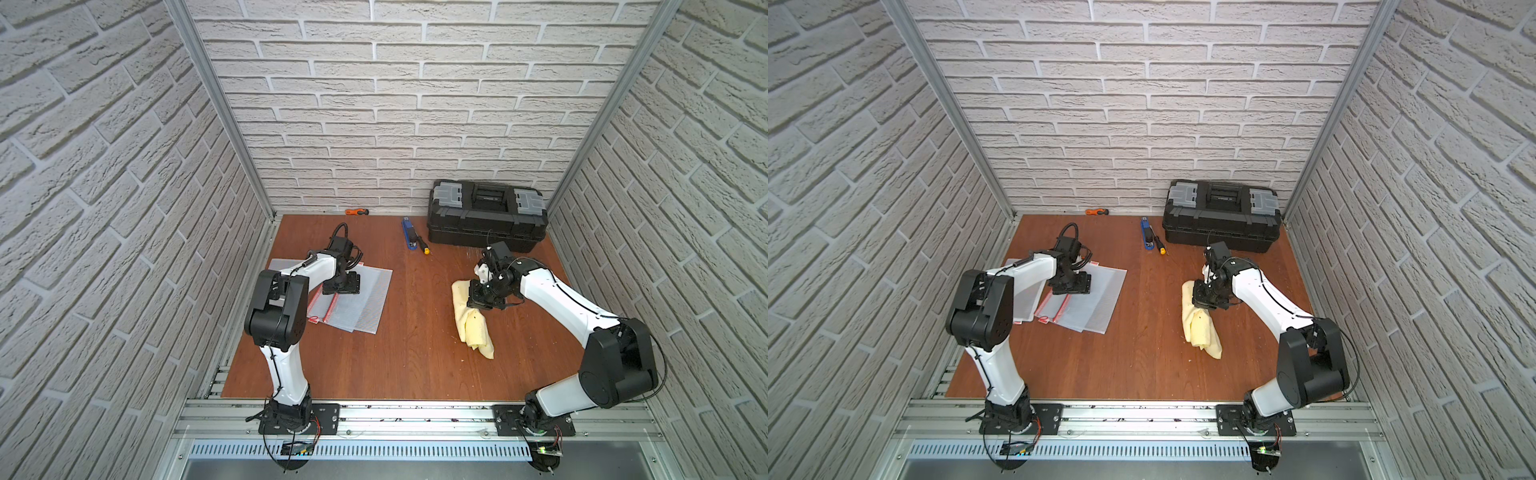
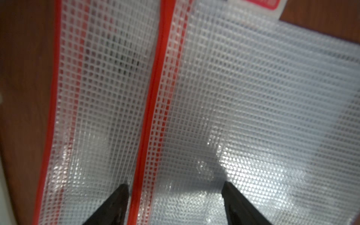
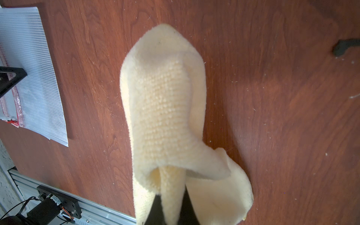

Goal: Wipe the document bag
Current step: Pick up the document bag.

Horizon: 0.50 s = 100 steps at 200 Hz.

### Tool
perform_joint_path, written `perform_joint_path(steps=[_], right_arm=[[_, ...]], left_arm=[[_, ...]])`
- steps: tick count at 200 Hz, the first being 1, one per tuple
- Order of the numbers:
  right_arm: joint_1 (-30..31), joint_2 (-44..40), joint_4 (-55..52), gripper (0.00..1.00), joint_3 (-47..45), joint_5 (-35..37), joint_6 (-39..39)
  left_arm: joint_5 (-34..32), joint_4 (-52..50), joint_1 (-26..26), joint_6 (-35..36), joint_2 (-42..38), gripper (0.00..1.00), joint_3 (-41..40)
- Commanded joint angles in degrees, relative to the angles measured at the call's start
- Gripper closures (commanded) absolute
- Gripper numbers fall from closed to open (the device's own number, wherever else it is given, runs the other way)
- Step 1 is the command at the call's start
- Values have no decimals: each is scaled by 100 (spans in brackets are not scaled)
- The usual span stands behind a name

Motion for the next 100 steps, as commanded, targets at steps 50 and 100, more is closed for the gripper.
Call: perform_joint_path(steps=[50, 100], right_arm=[[51, -85, -143, 98, 32, 124, -99], [52, -34, -119, 98, 74, 86, -99]], left_arm=[[500, 212, 36, 58, 357, 79, -218], [388, 57, -146, -35, -42, 100, -350]])
